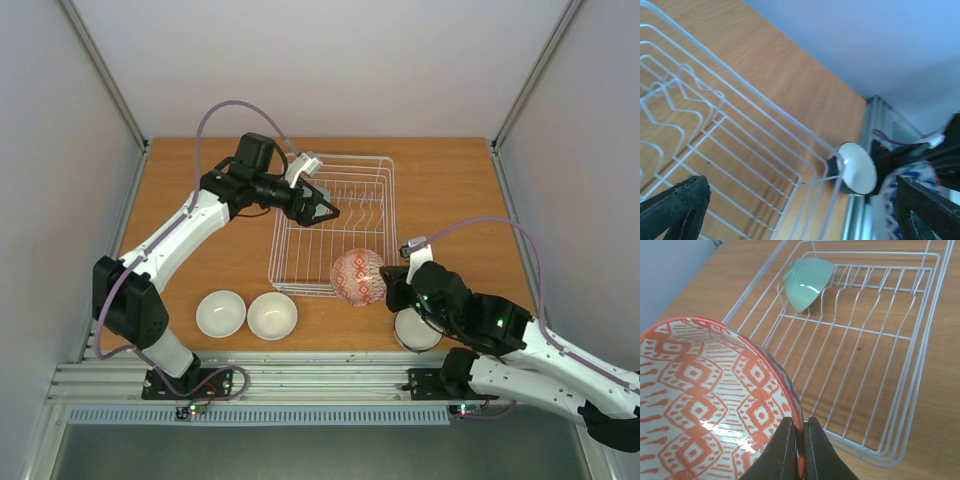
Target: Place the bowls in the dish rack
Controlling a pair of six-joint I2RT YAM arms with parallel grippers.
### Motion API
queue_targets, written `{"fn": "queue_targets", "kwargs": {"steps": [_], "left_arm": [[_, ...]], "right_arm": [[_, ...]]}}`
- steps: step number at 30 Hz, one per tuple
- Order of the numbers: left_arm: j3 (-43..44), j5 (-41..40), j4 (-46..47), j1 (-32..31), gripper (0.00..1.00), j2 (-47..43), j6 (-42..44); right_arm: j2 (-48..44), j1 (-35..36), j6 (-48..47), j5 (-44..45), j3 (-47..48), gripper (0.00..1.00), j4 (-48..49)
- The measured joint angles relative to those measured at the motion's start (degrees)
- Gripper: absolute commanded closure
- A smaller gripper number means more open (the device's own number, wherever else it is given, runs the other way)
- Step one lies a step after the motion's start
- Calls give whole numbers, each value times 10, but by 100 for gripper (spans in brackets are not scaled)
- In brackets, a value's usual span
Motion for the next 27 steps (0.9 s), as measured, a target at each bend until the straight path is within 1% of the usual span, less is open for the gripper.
{"fn": "queue_targets", "kwargs": {"steps": [3,6,12,16,21,24,27], "left_arm": [[-12,71,24,14,1,-1,-27],[-31,130,58,24,1,-4,-58],[-55,213,116,29,1,-6,-112],[-58,234,138,29,1,-5,-137],[-58,242,151,27,1,5,-153],[-58,236,145,23,1,10,-150],[-58,223,127,15,1,12,-136]], "right_arm": [[8,-17,-13,1,-5,99,16],[16,-58,-21,-16,-17,99,47],[45,-162,-26,-98,-35,99,112],[72,-211,-25,-164,-41,99,164],[83,-243,-24,-229,-56,99,233],[76,-274,-19,-277,-93,99,303],[71,-299,-9,-311,-126,99,350]]}}
